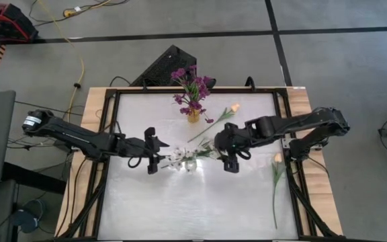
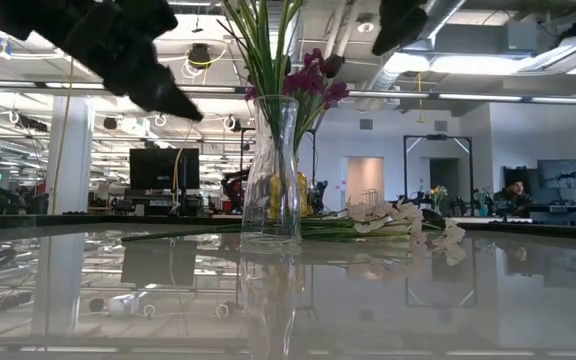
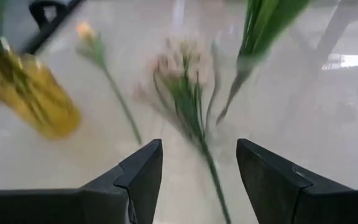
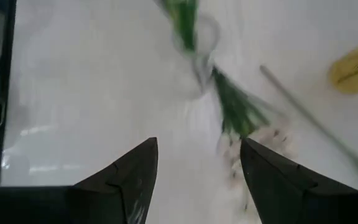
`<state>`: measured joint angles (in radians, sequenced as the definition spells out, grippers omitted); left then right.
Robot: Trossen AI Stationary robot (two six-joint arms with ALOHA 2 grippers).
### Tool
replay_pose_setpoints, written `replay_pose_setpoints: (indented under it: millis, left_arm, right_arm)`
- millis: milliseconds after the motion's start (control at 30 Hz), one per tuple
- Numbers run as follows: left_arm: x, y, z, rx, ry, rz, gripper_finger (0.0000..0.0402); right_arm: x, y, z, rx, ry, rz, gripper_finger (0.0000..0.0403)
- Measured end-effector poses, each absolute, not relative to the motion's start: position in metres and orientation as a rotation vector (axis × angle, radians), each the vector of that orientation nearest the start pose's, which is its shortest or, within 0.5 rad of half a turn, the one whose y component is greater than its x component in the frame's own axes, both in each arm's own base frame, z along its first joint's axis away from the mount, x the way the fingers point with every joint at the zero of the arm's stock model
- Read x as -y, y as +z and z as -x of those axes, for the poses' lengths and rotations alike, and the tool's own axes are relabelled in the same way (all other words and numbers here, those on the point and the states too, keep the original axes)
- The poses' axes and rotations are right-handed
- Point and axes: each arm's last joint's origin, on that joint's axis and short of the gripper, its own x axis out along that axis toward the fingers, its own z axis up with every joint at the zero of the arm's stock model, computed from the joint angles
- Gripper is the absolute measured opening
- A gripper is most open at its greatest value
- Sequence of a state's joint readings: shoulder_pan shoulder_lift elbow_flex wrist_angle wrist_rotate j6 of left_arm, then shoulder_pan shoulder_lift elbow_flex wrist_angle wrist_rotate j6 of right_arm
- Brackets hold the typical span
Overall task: Sort flowers into vase by color
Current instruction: Put the white flowers into the transparent vase
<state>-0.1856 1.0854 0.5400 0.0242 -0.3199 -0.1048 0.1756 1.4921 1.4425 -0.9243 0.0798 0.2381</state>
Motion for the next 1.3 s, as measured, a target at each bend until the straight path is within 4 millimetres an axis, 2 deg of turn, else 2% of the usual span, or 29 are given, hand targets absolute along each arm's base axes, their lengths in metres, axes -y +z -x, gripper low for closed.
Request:
replay_pose_setpoints:
  millis: [167,467,633,800,933,1100,1200,1300]
  left_arm:
    - [0.032,0.192,-0.221,-0.551,0.177,0.037,0.0196]
    - [0.034,0.153,-0.249,-0.597,0.204,0.046,0.0196]
    - [0.027,0.135,-0.260,-0.595,0.256,0.150,0.0196]
    - [0.027,0.116,-0.265,-0.647,0.223,0.212,0.0196]
    - [0.030,0.106,-0.272,-0.628,0.162,0.231,0.0196]
    - [0.030,0.095,-0.272,-0.661,0.168,0.222,0.0189]
    - [0.029,0.093,-0.271,-0.685,0.186,0.212,0.0165]
    - [0.028,0.094,-0.269,-0.703,0.225,0.191,0.0117]
  right_arm:
    - [-0.069,0.331,-0.286,-1.059,-0.019,-0.119,0.0255]
    - [-0.108,0.329,-0.271,-1.078,-0.022,-0.147,0.0255]
    - [-0.122,0.330,-0.265,-1.082,-0.001,-0.159,0.0255]
    - [-0.129,0.329,-0.261,-1.092,0.003,-0.168,0.0255]
    - [-0.129,0.328,-0.257,-1.119,-0.001,-0.151,0.0255]
    - [-0.128,0.328,-0.258,-1.110,-0.025,-0.136,0.0255]
    - [-0.127,0.327,-0.257,-1.113,-0.031,-0.133,0.0255]
    - [-0.127,0.327,-0.257,-1.117,-0.032,-0.131,0.0255]
